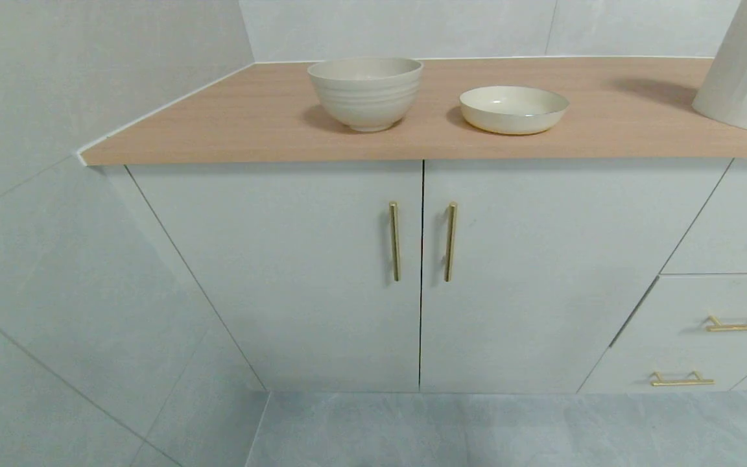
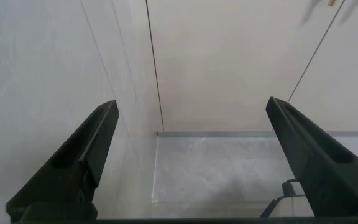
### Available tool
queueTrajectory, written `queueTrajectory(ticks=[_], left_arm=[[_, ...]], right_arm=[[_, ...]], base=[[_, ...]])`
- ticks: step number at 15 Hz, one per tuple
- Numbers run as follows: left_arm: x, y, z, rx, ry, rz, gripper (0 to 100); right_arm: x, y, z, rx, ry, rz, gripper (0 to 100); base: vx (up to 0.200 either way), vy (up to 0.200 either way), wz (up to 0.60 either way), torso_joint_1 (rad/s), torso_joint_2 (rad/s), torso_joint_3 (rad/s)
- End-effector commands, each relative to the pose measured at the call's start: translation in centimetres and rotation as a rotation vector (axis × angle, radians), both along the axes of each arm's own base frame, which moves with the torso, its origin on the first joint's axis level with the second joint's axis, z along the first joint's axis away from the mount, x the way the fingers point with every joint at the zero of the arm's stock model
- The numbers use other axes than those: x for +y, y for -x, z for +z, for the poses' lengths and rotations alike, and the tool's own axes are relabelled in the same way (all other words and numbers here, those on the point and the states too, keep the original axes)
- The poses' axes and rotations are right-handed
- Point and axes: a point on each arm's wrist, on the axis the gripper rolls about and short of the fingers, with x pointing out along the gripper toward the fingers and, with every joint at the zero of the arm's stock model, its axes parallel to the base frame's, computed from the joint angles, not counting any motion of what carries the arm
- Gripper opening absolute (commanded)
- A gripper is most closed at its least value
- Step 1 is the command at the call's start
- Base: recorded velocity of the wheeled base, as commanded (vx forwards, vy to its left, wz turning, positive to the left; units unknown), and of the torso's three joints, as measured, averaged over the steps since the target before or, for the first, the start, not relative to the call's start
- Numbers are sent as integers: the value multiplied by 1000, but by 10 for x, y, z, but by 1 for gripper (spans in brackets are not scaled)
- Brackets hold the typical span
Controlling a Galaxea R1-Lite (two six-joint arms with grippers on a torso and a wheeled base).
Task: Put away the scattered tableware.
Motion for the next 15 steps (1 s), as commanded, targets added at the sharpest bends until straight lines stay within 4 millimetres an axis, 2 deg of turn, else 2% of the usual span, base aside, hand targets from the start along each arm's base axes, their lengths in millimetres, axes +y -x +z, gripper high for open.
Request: queueTrajectory(ticks=[1,3,5,7,9,12,13,15], left_arm=[[0,0,0,2,-1,-1,100],[0,0,0,2,-1,-1,100],[0,0,0,2,-1,-1,100],[0,0,0,2,-1,1,100],[0,0,0,2,-1,1,100],[0,0,0,2,-1,-1,100],[0,0,0,2,-1,1,100],[0,0,0,2,-1,-1,100]], right_arm=[[3,-14,47,113,-9,239,100],[11,-58,57,349,-5,457,100],[24,-101,69,480,13,621,100],[48,-146,78,505,34,734,100],[75,-185,79,476,53,805,100],[113,-239,88,405,55,807,100],[123,-255,96,375,56,787,100],[140,-267,97,381,50,805,100]], base=[[0,0,0,0,0,0],[0,0,0,0,0,0],[0,0,0,0,0,0],[0,0,0,0,0,0],[0,0,0,0,0,0],[0,0,0,0,0,0],[0,0,0,0,0,0],[0,0,0,0,0,0]])
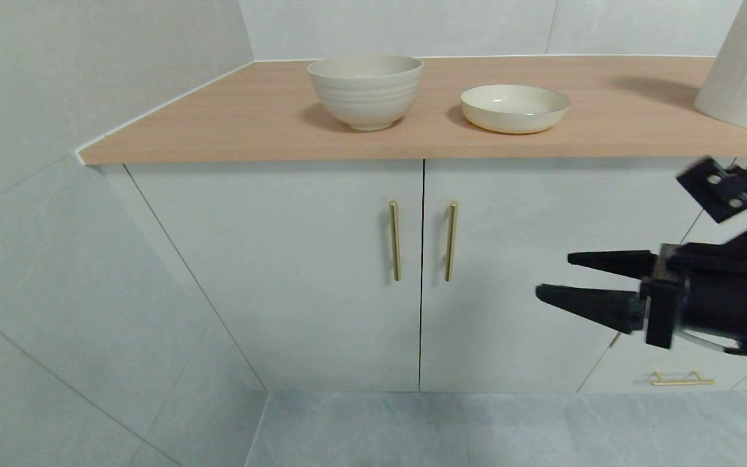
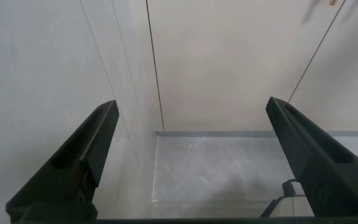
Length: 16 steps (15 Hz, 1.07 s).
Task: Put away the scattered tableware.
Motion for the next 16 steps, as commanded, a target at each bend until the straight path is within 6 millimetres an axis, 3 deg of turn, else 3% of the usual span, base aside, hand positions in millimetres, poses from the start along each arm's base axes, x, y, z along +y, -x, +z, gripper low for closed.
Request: queueTrajectory(ticks=[1,2,4,6,11,16], left_arm=[[0,0,0,2,0,1,100],[0,0,0,2,0,-1,100],[0,0,0,2,0,-1,100],[0,0,0,2,0,-1,100],[0,0,0,2,0,1,100],[0,0,0,2,0,-1,100]], right_arm=[[39,-33,-19,77,24,48,100],[57,-38,-21,91,11,64,100],[74,-63,-20,83,-6,40,100],[78,-70,-24,142,-79,2,100],[91,-93,-36,50,-178,-99,100],[93,-96,-39,45,-184,-108,100]], base=[[0,0,0,0,0,0],[0,0,0,0,0,0],[0,0,0,0,0,0],[0,0,0,0,0,0],[0,0,0,0,0,0],[0,0,0,0,0,0]])
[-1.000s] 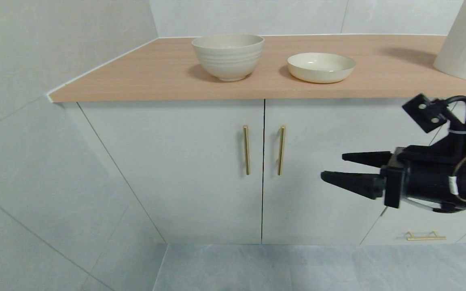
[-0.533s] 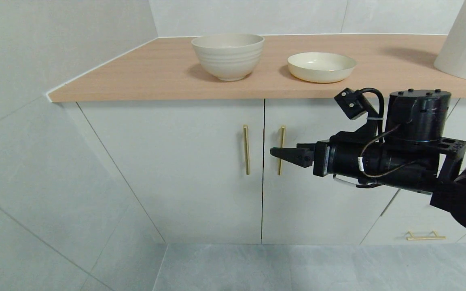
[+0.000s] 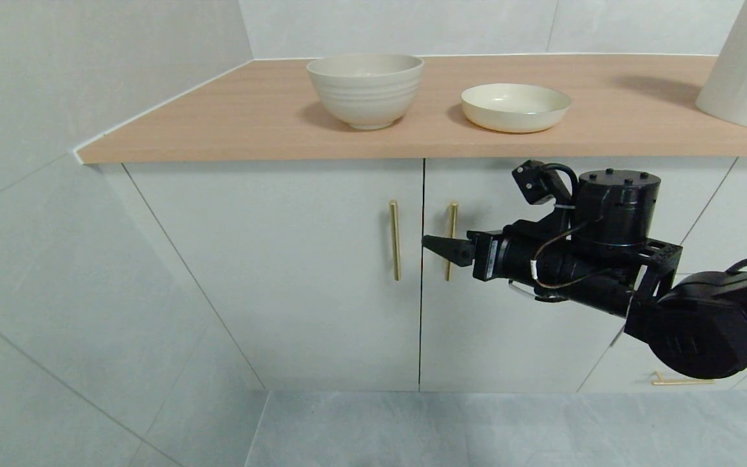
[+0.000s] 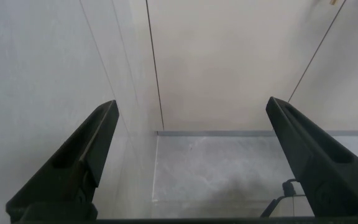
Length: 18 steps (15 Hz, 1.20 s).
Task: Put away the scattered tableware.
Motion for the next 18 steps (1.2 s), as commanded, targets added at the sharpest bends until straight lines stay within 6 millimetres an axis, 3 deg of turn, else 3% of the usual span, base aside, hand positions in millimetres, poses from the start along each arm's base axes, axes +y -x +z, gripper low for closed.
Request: queueTrajectory(ticks=[1,8,18], left_arm=[[0,0,0,2,0,0,100],[0,0,0,2,1,2,100],[0,0,0,2,0,0,100]], right_arm=[[3,-3,-5,2,-6,2,100],[13,-8,-17,27,-47,15,100],[22,-6,-13,55,-140,43,100]], base=[[0,0,0,0,0,0],[0,0,0,0,0,0],[0,0,0,0,0,0]])
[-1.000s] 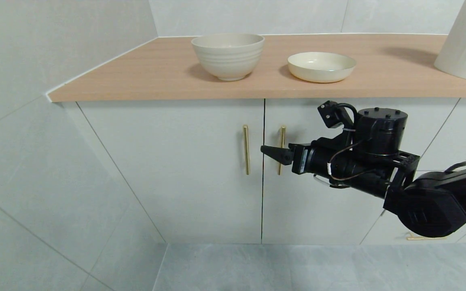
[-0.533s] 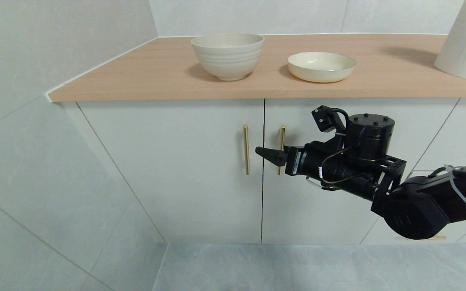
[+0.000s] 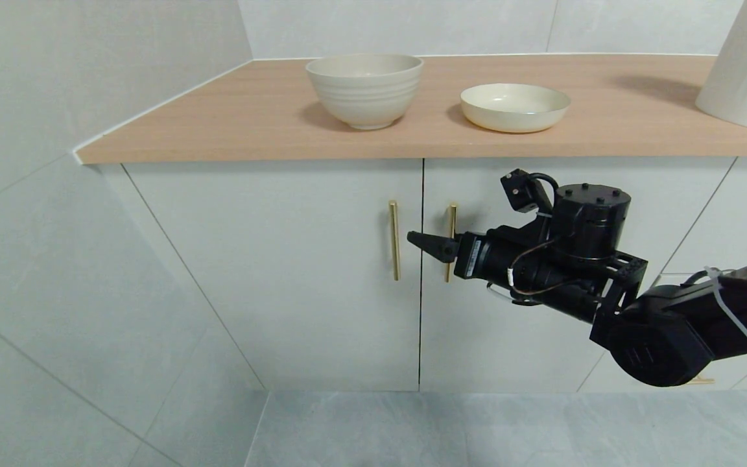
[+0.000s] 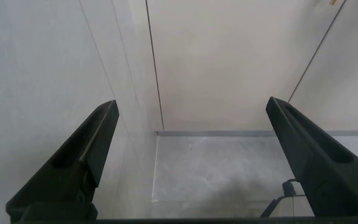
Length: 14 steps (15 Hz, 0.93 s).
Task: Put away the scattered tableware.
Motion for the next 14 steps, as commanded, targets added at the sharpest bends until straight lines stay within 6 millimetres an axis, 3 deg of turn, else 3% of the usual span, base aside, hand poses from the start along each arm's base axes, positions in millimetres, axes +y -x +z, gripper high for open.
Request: queueTrajectory(ticks=[1,5,9,14], left_arm=[[0,0,0,2,0,2,100],[0,0,0,2,0,0,100],[0,0,0,2,0,2,100],[0,0,0,2,0,0,100]], right_arm=[[3,4,2,2,-5,21,100],[0,13,6,5,-3,49,100],[-20,45,21,66,28,217,100],[-37,70,18,118,52,295,100]], base=[[0,0,0,0,0,0],[0,0,0,0,0,0],[0,0,0,0,0,0],[0,0,0,0,0,0]])
